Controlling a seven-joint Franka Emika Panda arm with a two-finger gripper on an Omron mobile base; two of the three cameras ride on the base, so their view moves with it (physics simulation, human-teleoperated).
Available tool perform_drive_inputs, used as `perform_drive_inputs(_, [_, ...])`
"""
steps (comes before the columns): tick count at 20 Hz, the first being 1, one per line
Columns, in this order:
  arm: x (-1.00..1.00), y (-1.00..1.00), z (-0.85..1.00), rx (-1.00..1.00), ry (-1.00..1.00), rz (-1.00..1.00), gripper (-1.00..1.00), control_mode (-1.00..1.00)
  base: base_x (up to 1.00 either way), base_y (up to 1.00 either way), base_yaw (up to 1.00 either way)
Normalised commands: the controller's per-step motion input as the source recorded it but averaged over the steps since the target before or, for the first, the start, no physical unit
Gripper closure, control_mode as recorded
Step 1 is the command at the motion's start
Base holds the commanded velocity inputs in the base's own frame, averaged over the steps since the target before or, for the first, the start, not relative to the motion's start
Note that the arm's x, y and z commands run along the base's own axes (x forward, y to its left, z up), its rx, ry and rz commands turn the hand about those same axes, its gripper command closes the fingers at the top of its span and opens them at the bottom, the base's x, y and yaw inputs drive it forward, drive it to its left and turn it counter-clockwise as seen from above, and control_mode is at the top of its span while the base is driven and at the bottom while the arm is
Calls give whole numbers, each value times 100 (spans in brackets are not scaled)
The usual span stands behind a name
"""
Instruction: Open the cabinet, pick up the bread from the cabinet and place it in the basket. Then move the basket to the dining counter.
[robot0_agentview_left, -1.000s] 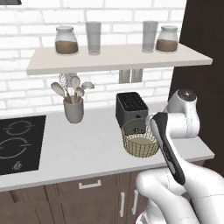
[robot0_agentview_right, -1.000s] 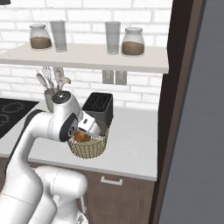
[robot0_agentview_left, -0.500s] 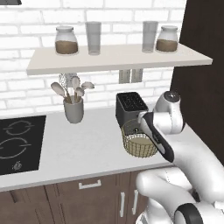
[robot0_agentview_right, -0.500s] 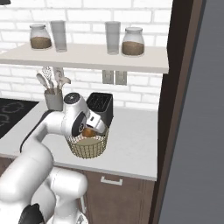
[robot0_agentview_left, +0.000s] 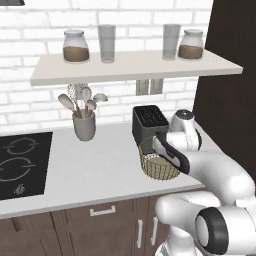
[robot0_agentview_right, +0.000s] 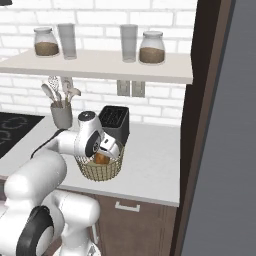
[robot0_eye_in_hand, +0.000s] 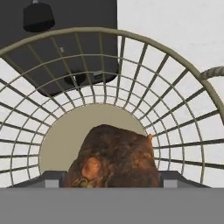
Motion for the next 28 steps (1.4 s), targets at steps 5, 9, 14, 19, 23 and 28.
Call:
perform_drive_inputs(5, [22,3,-17,0,1,0,100,-100,0,0,0])
perform_drive_inputs(9, [8,0,-11,0,0,0,100,-100,0,0,0])
perform_drive_inputs(14, [0,4,-25,0,0,0,100,-100,0,0,0])
perform_drive_inputs(19, [2,1,-13,0,0,0,-100,-100,0,0,0])
perform_drive_inputs(23, [-4,4,11,0,-3,0,-100,-100,0,0,0])
perform_drive_inputs(28, [-22,30,41,-5,-5,0,-100,-100,0,0,0])
